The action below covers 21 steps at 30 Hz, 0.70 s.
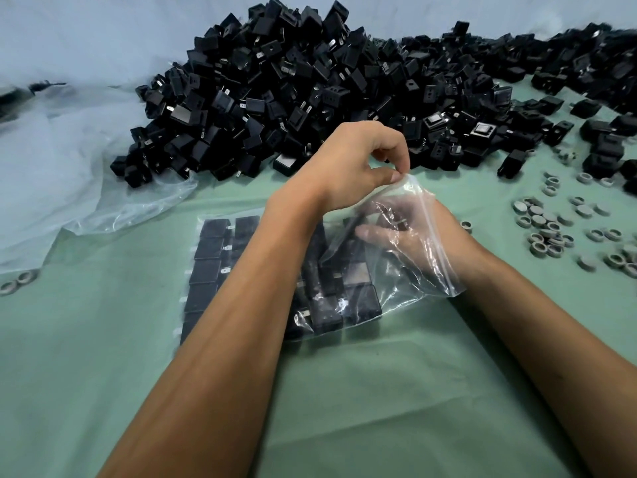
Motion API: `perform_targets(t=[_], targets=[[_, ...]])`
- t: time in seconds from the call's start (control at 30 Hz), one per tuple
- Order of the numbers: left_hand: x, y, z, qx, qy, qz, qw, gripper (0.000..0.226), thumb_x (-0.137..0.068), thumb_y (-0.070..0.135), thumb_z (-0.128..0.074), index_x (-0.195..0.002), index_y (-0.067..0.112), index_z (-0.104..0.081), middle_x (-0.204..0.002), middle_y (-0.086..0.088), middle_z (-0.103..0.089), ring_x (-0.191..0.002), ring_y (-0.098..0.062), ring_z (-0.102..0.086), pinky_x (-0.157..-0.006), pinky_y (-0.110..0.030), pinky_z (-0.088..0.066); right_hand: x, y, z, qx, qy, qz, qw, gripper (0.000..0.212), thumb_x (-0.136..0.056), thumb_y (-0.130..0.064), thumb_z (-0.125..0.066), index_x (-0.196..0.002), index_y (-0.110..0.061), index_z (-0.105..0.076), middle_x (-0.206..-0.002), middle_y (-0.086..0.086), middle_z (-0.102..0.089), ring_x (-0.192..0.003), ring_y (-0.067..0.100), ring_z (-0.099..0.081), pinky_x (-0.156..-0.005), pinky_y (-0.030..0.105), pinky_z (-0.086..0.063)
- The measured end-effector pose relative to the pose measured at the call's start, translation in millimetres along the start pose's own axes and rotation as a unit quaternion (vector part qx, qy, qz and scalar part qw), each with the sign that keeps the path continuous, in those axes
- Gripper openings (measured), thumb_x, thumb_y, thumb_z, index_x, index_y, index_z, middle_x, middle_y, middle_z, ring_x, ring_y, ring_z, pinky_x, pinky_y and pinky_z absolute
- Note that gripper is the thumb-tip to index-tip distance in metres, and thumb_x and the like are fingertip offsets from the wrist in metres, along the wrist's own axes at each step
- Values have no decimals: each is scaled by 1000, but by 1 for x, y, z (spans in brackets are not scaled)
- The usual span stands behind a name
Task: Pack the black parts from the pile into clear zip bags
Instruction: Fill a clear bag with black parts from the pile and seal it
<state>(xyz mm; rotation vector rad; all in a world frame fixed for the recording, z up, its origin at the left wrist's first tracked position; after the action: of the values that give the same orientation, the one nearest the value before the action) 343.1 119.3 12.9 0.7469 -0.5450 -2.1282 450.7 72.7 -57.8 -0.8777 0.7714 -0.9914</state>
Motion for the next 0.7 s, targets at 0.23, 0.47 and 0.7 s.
perform_targets(t=[0.23,0.47,0.7], targets=[[0,-2,-1,-1,-1,-1,1000,10,-88,9,-75,-93,18,-76,-103,3,-68,-102,-11,-60,-87,-29,-55,2,2,-1,-50,10,-13,999,12,-97,-16,-73,-105,-9,-78,-99,15,-77,-92,35,-75,-84,59,-59],[0,0,-3,-6,-6,-1,1000,9,-88,9,-75,-93,17,-76,-104,2,-67,-103,-11,-60,-88,-30,-55,-5,-6,-6,31,8,29,999,11,-97,-15,-72,-104,-18,-79,-101,6,-74,-92,25,-73,-77,50,-62],[0,0,-3,-9,-4,3,1000,9,-90,9,-74,-94,17,-76,-105,1,-67,-104,-11,-59,-89,-31,-54,-7,1,-3,26,1,16,1000,7,-98,-17,-71,-103,-15,-76,-98,16,-74,-89,30,-75,-79,54,-61]])
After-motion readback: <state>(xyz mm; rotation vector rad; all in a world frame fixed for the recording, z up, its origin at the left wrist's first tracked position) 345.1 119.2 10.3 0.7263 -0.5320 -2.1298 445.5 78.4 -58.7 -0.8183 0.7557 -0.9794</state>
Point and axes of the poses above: each hand's wrist, its own x-axis away from the middle knuckle, its own z-axis out of the back of the hand, y = z × x, the point moved 7 cm from there along -x, towards the middle knuckle
